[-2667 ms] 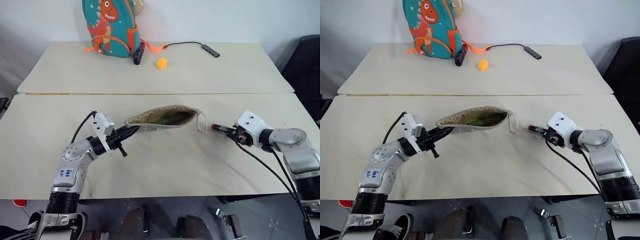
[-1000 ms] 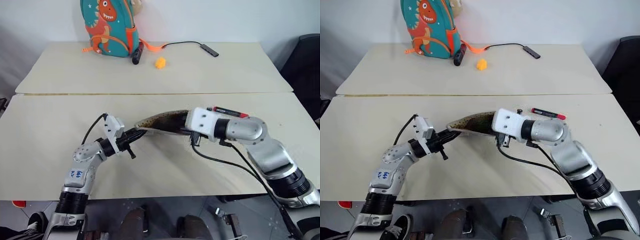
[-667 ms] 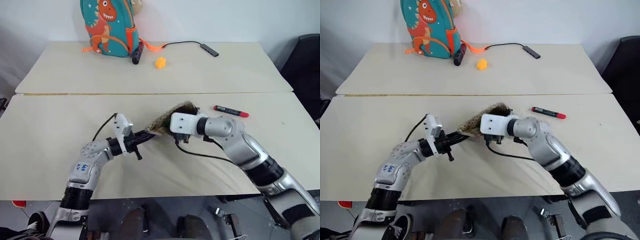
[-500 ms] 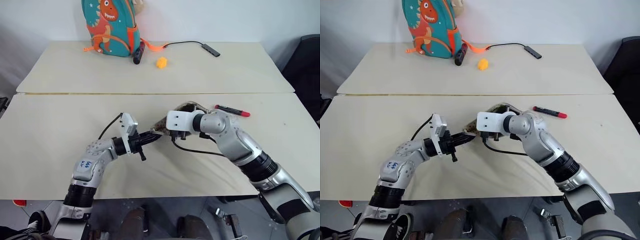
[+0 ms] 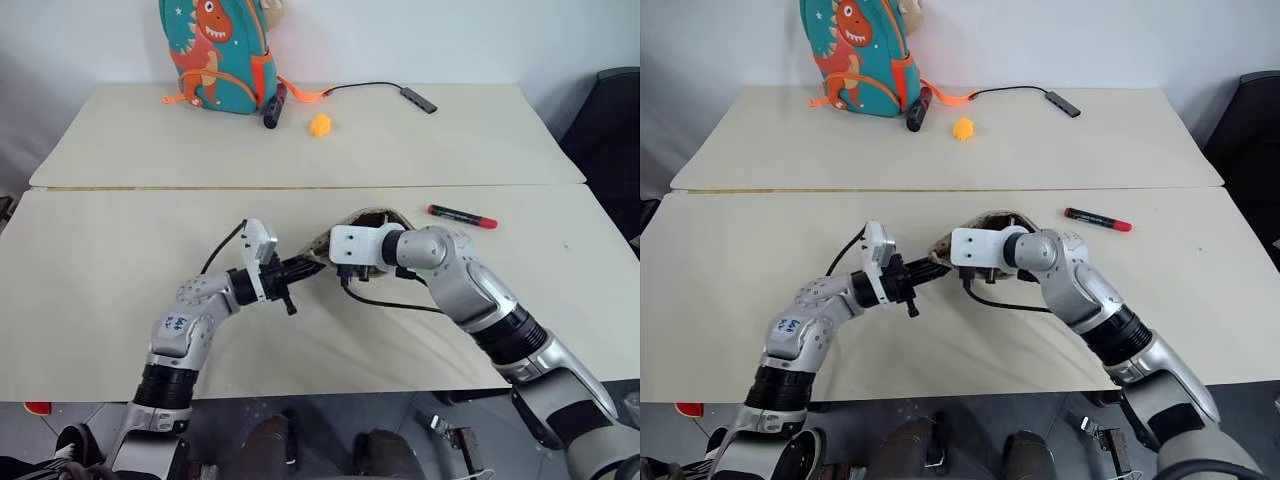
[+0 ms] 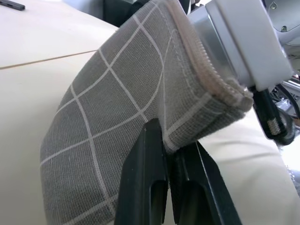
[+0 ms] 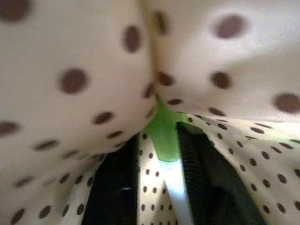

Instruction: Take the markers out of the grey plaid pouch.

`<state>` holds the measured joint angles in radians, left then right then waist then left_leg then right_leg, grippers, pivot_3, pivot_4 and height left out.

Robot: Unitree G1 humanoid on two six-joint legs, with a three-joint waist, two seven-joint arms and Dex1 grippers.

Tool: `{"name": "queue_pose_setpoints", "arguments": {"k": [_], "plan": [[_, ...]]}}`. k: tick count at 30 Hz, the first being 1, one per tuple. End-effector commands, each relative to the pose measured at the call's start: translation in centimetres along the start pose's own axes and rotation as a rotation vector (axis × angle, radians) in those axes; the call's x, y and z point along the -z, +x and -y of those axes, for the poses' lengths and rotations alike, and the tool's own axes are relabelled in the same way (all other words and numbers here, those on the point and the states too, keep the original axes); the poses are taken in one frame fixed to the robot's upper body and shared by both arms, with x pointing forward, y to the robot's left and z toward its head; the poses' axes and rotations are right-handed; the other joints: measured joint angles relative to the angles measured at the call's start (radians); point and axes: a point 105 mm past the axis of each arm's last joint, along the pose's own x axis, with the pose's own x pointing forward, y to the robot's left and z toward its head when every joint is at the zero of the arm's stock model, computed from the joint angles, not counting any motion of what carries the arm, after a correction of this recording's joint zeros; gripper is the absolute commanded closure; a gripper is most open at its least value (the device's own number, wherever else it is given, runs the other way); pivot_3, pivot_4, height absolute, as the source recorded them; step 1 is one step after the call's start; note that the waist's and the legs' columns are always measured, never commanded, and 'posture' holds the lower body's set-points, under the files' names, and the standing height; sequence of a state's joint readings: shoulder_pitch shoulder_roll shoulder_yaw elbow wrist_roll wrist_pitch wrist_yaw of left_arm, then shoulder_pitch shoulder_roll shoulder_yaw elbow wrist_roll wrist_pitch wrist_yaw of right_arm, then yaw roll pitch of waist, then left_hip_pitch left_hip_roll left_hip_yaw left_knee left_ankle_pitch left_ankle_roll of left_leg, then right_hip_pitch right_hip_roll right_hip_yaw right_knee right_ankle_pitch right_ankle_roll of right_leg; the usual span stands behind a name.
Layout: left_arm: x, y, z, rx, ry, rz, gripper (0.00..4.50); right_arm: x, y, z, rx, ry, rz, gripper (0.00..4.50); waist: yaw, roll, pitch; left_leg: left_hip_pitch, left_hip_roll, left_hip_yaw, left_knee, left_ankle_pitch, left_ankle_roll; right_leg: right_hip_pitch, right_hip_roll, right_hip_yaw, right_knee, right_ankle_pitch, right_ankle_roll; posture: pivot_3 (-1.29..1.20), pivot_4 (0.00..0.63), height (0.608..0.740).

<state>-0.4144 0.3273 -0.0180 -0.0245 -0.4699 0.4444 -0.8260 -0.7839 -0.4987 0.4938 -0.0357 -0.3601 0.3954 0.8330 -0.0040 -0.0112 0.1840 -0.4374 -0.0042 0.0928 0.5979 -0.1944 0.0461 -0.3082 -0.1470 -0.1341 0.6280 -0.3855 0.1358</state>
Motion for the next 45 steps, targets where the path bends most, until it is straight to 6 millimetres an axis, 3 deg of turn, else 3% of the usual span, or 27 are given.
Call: {"name": "queue_pose_setpoints", "arguments": {"k": [1, 3, 4, 18, 29, 37, 45], "plan": [[-1.1, 0.0, 0.6, 0.021, 0.046, 0.043, 4.5, -0.3, -0.7, 1.1, 0.051, -0.018, 0.029, 1.85, 0.0, 0.0, 0.0, 0.0, 0.0, 0.0, 0.0, 0.0, 0.0, 0.0, 0.0, 0.0, 0.0, 0.0, 0.0, 0.0, 0.15, 0.74], [-1.2, 0.0, 0.5, 0.009, 0.044, 0.056, 4.5, -0.4, -0.8, 1.0, 0.048, -0.052, 0.032, 1.2, 0.002, 0.0, 0.0, 0.0, 0.0, 0.0, 0.0, 0.0, 0.0, 0.0, 0.0, 0.0, 0.0, 0.0, 0.0, 0.0, 0.15, 0.74], [-1.3, 0.0, 0.5, 0.007, 0.044, 0.058, 4.5, -0.4, -0.8, 0.9, 0.039, -0.063, 0.032, 1.1, 0.002, 0.0, 0.0, 0.0, 0.0, 0.0, 0.0, 0.0, 0.0, 0.0, 0.0, 0.0, 0.0, 0.0, 0.0, 0.0, 0.15, 0.74], [-1.2, 0.3, 0.8, 0.026, 0.052, 0.055, 4.5, -0.6, -0.2, 0.4, 0.055, -0.075, 0.026, 1.1, 0.001, 0.0, 0.0, 0.0, 0.0, 0.0, 0.0, 0.0, 0.0, 0.0, 0.0, 0.0, 0.0, 0.0, 0.0, 0.0, 0.15, 0.74], [-1.2, 0.4, 3.1, 0.16, 0.01, 0.062, 4.5, 0.3, 2.7, -1.0, 0.088, 0.047, 0.008, 1.1, -0.002, 0.0, 0.0, 0.0, 0.0, 0.0, 0.0, 0.0, 0.0, 0.0, 0.0, 0.001, 0.0, 0.0, 0.0, 0.0, 0.15, 0.74], [-1.4, 0.0, 3.1, 0.153, 0.023, 0.066, 4.5, 1.0, 3.7, -1.5, 0.093, 0.098, 0.0, 1.1, -0.004, 0.0, 0.0, 0.001, 0.0, 0.0, 0.0, 0.0, 0.0, 0.0, 0.001, 0.001, 0.001, 0.0, 0.0, 0.0, 0.15, 0.74], [-1.3, -0.2, 1.3, 0.054, 0.077, 0.063, 4.5, 0.9, 2.3, -2.0, 0.044, 0.066, 0.018, 3.66, 0.001, 0.0, 0.0, 0.001, 0.0, 0.0, 0.0, 0.0, 0.0, 0.0, 0.001, 0.002, 0.0, 0.0, 0.0, 0.0, 0.15, 0.74]]}}
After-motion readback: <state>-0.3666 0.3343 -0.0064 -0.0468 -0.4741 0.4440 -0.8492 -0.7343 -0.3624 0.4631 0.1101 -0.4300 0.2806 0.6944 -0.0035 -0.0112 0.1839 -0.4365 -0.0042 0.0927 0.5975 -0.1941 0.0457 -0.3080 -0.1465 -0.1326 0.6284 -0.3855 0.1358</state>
